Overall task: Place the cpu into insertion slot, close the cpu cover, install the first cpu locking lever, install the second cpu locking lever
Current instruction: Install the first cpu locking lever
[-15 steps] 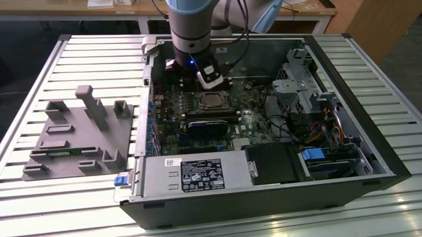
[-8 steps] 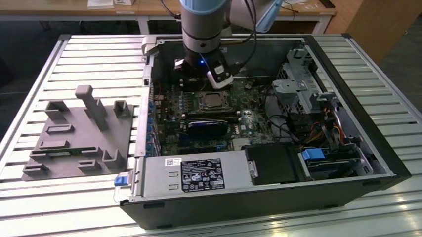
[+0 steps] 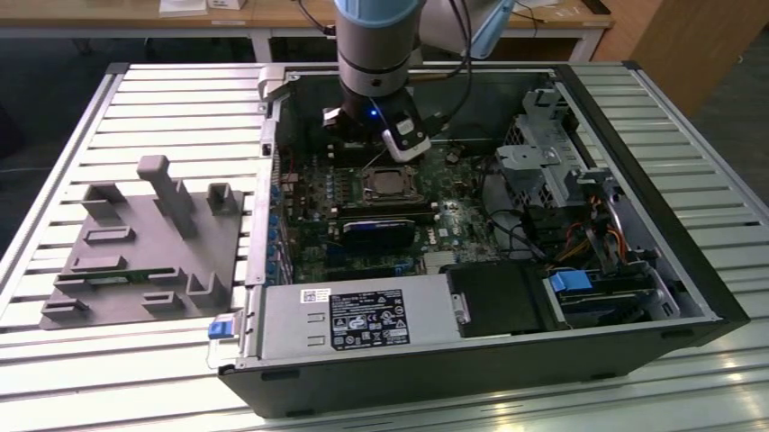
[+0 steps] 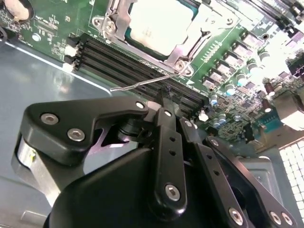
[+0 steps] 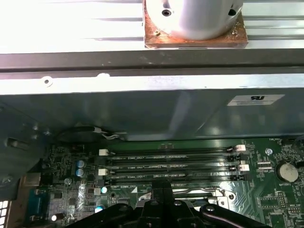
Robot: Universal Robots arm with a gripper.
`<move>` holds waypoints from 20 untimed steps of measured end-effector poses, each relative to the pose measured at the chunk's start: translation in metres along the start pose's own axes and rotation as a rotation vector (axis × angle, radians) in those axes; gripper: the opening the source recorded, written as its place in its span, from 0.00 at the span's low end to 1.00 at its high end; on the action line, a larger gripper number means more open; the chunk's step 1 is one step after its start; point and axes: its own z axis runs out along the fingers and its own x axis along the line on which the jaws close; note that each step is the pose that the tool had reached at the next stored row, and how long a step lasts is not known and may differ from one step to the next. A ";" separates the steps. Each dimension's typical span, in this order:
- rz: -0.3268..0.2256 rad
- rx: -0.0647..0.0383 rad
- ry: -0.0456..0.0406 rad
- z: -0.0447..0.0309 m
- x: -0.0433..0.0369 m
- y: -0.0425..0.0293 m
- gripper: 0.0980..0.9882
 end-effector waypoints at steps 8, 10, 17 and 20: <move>-0.034 -0.007 -0.1003 0.0006 0.0013 -0.0004 0.01; -0.031 -0.014 -0.1109 0.0009 0.0013 -0.0005 0.01; -0.032 -0.018 -0.1662 0.0022 0.0013 -0.0009 0.01; -0.035 -0.019 -0.1841 0.0036 0.0023 -0.0014 0.01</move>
